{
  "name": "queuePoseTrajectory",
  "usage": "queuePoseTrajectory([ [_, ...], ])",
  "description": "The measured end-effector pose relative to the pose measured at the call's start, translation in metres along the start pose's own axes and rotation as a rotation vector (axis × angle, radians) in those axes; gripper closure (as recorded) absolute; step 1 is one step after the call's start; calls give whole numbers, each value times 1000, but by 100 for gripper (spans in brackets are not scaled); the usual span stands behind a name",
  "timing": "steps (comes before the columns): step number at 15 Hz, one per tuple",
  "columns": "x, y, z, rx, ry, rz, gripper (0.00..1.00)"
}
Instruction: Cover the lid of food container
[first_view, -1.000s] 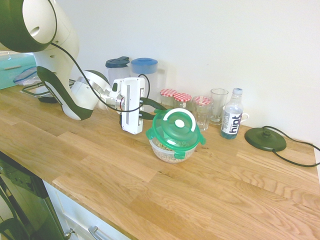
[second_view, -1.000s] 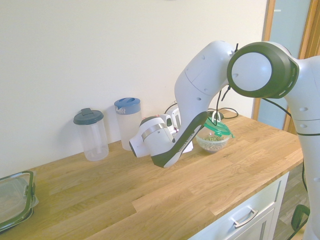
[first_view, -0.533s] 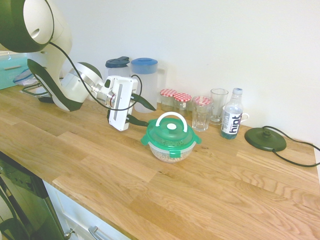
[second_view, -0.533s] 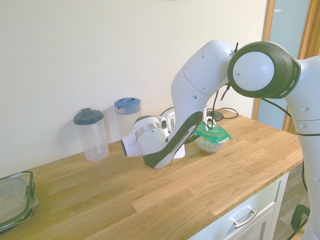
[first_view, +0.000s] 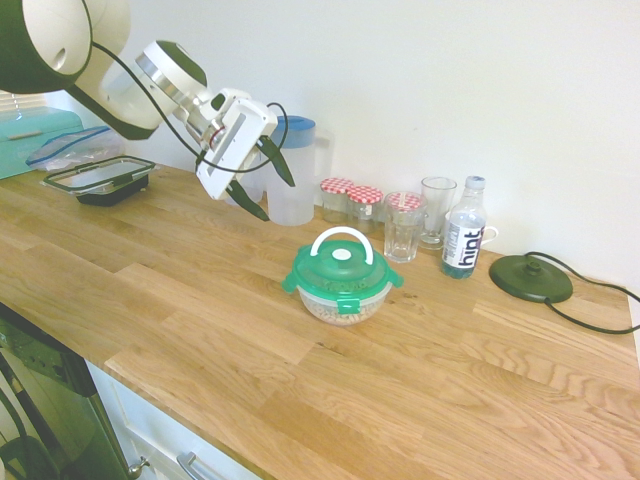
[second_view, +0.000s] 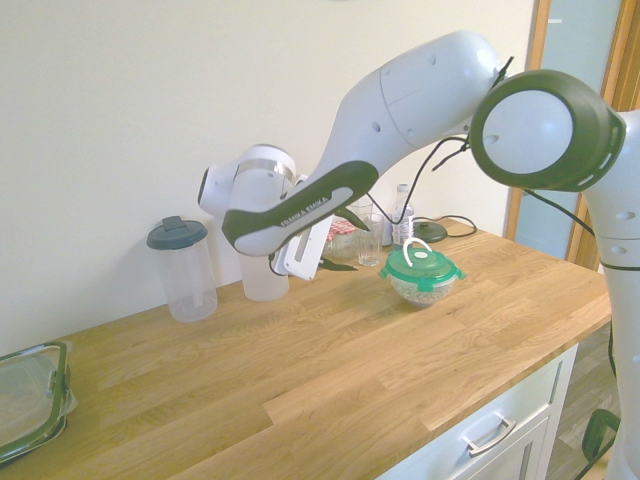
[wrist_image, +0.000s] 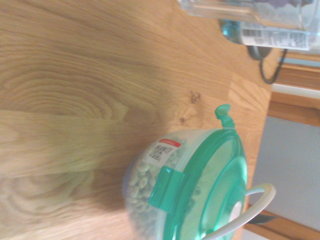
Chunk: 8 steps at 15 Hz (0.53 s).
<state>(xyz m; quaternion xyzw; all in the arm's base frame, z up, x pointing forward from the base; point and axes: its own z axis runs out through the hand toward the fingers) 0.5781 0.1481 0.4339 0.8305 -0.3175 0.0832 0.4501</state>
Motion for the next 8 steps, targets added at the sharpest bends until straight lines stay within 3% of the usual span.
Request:
queuePoseTrajectory([
  [2, 1, 22, -7, 112, -98, -2, 0],
  [8, -12, 59, 34, 468, -351, 29, 0],
])
